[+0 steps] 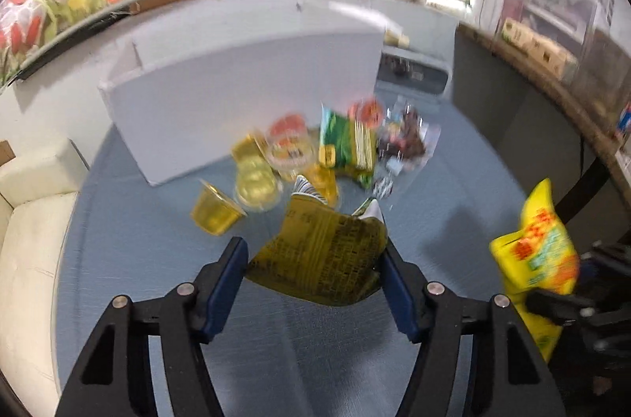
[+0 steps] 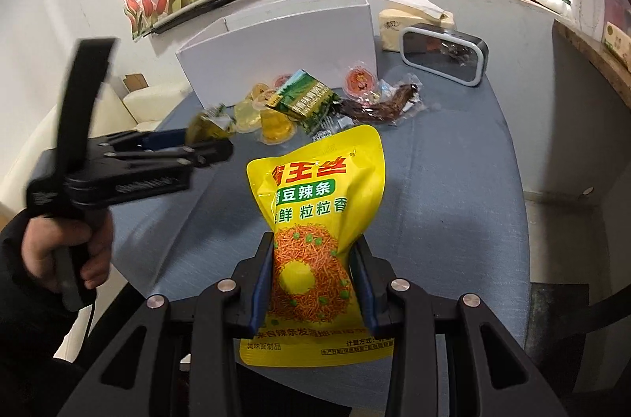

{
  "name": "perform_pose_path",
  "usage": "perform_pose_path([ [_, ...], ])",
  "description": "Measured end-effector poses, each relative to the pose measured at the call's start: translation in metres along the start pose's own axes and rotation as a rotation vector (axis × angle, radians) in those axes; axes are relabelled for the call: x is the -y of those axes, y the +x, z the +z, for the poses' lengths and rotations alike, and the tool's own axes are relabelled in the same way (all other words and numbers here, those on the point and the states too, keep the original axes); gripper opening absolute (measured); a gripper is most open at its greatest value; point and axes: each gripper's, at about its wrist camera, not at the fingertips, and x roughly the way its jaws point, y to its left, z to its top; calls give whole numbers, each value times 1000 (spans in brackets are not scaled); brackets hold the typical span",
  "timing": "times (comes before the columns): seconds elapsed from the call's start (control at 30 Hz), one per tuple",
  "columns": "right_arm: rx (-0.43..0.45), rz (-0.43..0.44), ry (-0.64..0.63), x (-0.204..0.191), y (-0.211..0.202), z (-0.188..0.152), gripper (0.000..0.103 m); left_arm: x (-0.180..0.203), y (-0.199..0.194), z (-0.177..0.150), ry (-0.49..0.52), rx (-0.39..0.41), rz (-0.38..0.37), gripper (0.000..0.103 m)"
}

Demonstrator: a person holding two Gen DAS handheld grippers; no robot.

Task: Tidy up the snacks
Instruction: 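Grasp the olive wrapped snack with the left tool while the right tool holds the yellow bag, then drop the yellow bag and olive snack into the white box, opening both tools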

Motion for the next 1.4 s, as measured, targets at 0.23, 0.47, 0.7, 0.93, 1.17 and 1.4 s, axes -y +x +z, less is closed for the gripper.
perform_pose_path([
  [0.23, 53, 14, -42, -23, 5, 44, 40, -29, -46, 36, -74, 75, -19, 70],
  [0.47, 120, 37, -90, -40, 22, 133, 40, -61, -56, 100, -80, 153, 11, 70],
  [0.7, 137, -68, -163, -38, 64, 236, 40, -94, -8, 179, -89, 148, 12, 70],
  [0.93, 130, -54, -131, -32, 108, 297, 41, -119, 44, 214, -93, 98, 18, 71],
  [1.17, 140, -121, -70, -15, 137, 295, 76, -136, 63, 206, -108, 73, 26, 103],
  [1.4, 180, -92, -13, -3, 129, 284, 103, -141, 63, 196, -102, 62, 28, 103],
])
